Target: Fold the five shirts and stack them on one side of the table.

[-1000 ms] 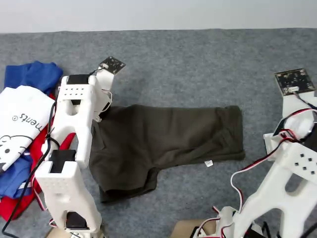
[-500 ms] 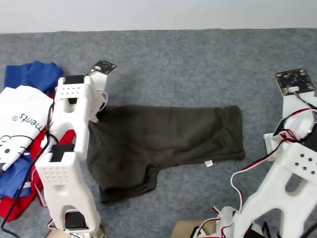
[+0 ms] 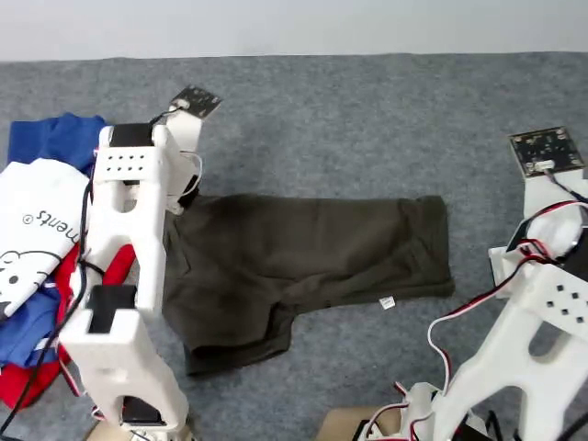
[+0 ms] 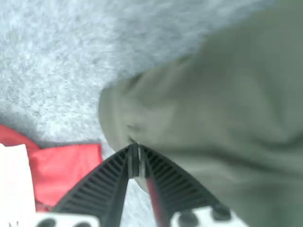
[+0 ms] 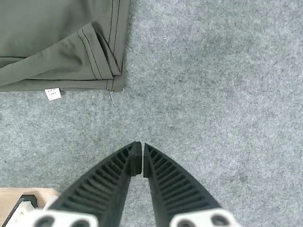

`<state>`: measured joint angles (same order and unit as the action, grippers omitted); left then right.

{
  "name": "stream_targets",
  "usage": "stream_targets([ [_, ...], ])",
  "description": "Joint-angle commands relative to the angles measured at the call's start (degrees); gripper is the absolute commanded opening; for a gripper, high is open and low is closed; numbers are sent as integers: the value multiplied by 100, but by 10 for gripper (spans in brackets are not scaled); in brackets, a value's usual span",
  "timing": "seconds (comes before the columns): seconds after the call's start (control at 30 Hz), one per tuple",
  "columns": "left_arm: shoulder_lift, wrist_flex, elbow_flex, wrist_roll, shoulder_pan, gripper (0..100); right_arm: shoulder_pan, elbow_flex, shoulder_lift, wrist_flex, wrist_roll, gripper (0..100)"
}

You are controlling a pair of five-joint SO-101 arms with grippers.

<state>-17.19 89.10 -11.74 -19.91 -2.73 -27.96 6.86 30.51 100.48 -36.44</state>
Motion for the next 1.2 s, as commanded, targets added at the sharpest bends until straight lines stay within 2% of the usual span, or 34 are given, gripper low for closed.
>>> stream_targets([
  [0.0, 765, 519, -154, 9, 422, 77, -66, -35, 207, 215, 35, 9],
  [0.1, 967, 1134, -75, 0, 967, 73, -66, -35, 207, 215, 35, 9],
  [0.4, 1609, 1125, 1895, 70, 2084, 61, -75, -35, 207, 215, 35, 9],
  [0.53, 2119, 923, 2651, 422, 2462, 67, -75, -35, 207, 215, 35, 9],
  [0.73, 2813, 220, 3952, 1169, 3305, 150, -75, -35, 207, 215, 35, 9],
  [0.9, 2778, 53, 4127, 1213, 3376, 192, -75, -35, 207, 215, 35, 9],
  [1.17, 1670, -589, 4356, 1257, 3209, 192, -75, -35, 207, 215, 35, 9],
])
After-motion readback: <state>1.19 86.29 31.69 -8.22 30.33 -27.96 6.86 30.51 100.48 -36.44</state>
